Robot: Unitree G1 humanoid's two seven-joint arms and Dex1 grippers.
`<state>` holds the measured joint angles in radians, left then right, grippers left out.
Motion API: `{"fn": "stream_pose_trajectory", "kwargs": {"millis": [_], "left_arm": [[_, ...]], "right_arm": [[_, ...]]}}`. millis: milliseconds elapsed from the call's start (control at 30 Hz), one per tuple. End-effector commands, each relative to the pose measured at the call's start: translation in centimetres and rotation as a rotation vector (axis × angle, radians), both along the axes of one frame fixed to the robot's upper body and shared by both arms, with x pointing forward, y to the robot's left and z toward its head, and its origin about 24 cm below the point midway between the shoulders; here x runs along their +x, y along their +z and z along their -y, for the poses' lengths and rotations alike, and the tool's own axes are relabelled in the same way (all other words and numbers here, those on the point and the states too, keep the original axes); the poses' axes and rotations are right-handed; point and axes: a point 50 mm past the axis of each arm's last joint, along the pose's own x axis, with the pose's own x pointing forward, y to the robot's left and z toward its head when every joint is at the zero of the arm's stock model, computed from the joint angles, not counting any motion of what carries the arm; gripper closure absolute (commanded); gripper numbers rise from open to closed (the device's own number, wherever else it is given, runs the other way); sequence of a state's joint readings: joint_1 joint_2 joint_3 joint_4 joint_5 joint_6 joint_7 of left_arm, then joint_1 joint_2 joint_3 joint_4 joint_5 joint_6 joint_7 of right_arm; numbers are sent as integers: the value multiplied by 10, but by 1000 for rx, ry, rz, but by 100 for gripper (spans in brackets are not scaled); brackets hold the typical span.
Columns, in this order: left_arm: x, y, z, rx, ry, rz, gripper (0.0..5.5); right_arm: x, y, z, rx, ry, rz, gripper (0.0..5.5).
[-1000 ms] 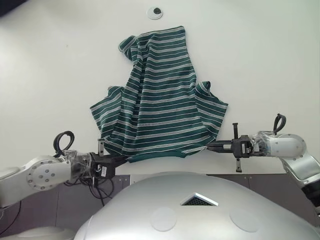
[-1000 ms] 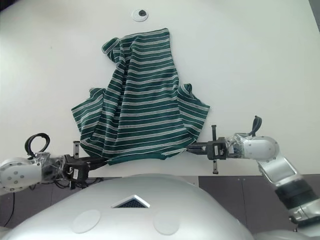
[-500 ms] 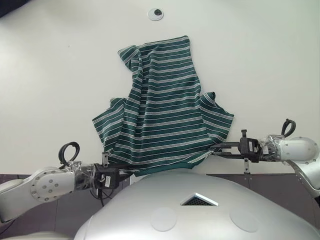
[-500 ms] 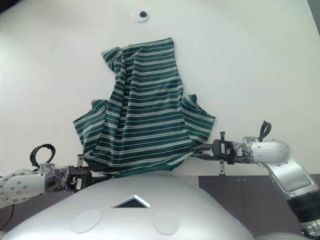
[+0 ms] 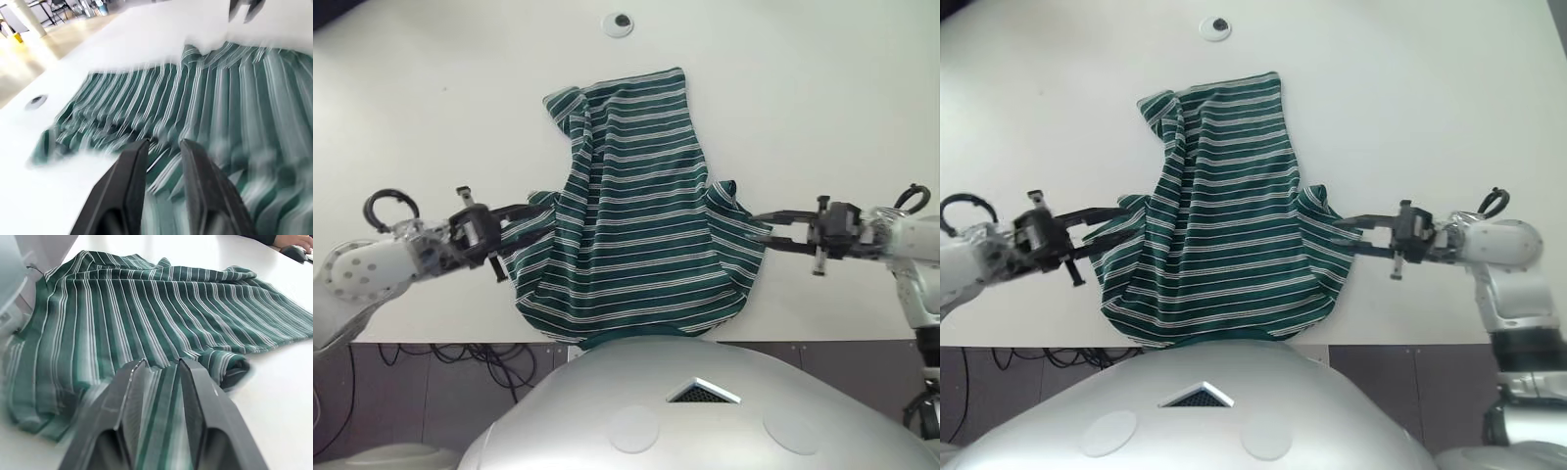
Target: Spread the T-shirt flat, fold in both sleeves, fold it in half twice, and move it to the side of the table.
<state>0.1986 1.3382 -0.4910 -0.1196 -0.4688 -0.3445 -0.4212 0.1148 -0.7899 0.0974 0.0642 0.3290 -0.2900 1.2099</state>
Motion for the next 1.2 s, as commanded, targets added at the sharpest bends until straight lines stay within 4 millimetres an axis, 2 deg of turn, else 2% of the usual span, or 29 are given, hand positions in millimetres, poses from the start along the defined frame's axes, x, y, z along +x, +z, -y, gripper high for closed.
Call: {"fn": "stream_pose_trajectory", "kwargs": {"millis": [33, 167, 267, 367, 433, 500, 600, 700, 800, 933, 1067, 1133, 1200], "left_arm": [[-12, -44, -24, 237, 28, -103, 436], [-36, -65, -46, 358, 16, -225, 436], [-59, -68, -66, 402, 74, -280, 436], [-76, -58, -73, 367, 115, -282, 436], [-82, -50, -68, 320, 114, -269, 436], [-85, -40, -54, 251, 90, -260, 436], [-93, -22, -36, 179, 53, -263, 436], [-101, -6, -31, 182, 38, -259, 436], [-94, 8, -34, 214, 72, -191, 436], [-80, 25, -41, 239, 136, -89, 436], [-65, 39, -47, 257, 176, -5, 436], [-57, 40, -48, 259, 174, 15, 436], [-47, 39, -44, 228, 167, 33, 436]], "right_arm": [[13, -10, -4, -130, 4, 85, 426], [14, -23, 0, -274, 33, 98, 426], [-7, -32, 13, -400, 114, -15, 426], [-28, -29, 27, -452, 156, -134, 426], [-39, -28, 27, -433, 170, -175, 426], [-45, -27, 22, -392, 171, -184, 426], [-46, -25, 16, -356, 157, -172, 426], [-46, -20, 14, -333, 135, -150, 426], [-33, -8, 7, -251, 84, -40, 426], [-13, 18, -3, -72, 14, 89, 426], [18, 47, -21, 124, -59, 252, 426], [44, 48, -44, 175, -115, 320, 426], [68, 34, -67, 121, -139, 343, 426]]}}
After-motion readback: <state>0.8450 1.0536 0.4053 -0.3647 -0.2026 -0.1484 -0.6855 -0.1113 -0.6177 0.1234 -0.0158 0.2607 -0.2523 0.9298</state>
